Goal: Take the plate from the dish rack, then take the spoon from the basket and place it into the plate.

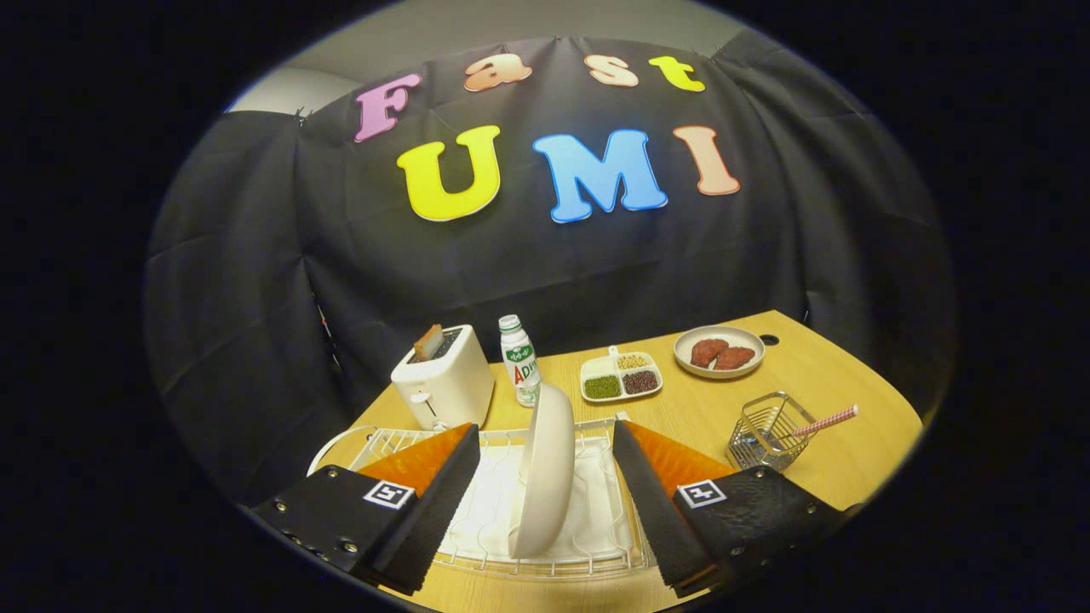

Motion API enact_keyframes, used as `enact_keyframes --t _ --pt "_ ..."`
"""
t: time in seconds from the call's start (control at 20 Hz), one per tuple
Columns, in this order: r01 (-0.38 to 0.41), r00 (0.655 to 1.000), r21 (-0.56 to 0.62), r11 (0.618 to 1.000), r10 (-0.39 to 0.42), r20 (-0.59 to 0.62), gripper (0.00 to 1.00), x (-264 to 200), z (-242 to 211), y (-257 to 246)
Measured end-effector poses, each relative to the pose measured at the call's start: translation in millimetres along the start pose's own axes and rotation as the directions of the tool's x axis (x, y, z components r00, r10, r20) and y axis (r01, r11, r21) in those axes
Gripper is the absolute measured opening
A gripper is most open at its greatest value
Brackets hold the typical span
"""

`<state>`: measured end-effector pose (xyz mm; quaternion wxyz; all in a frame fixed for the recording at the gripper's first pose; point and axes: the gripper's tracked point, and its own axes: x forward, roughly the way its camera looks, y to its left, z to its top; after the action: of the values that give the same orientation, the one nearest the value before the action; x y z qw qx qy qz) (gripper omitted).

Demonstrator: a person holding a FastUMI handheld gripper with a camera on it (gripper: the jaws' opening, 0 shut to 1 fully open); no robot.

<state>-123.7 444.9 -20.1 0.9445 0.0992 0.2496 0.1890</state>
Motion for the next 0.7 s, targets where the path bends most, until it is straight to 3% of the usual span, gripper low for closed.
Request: enact_keyframes --t 0.1,0.35,0.45,0.6,0.7 --pt "0.011 0.998 0.013 1.0 -0.01 -0.056 0.96 13.2 -11.9 -1.0" --pt "0.016 0.982 0.032 0.999 -0.01 -0.187 0.82 36.6 -33.9 -0.7" --pt "0.016 0.978 0.037 0.999 -0.008 -0.21 0.81 41.4 -35.3 -0.8" --pt "0.058 0.968 0.018 0.998 -0.052 -0.246 0.41 37.8 -34.1 -5.3" --pt "0.099 0.961 -0.011 0.995 -0.099 -0.26 0.36 41.9 -37.1 -8.5"
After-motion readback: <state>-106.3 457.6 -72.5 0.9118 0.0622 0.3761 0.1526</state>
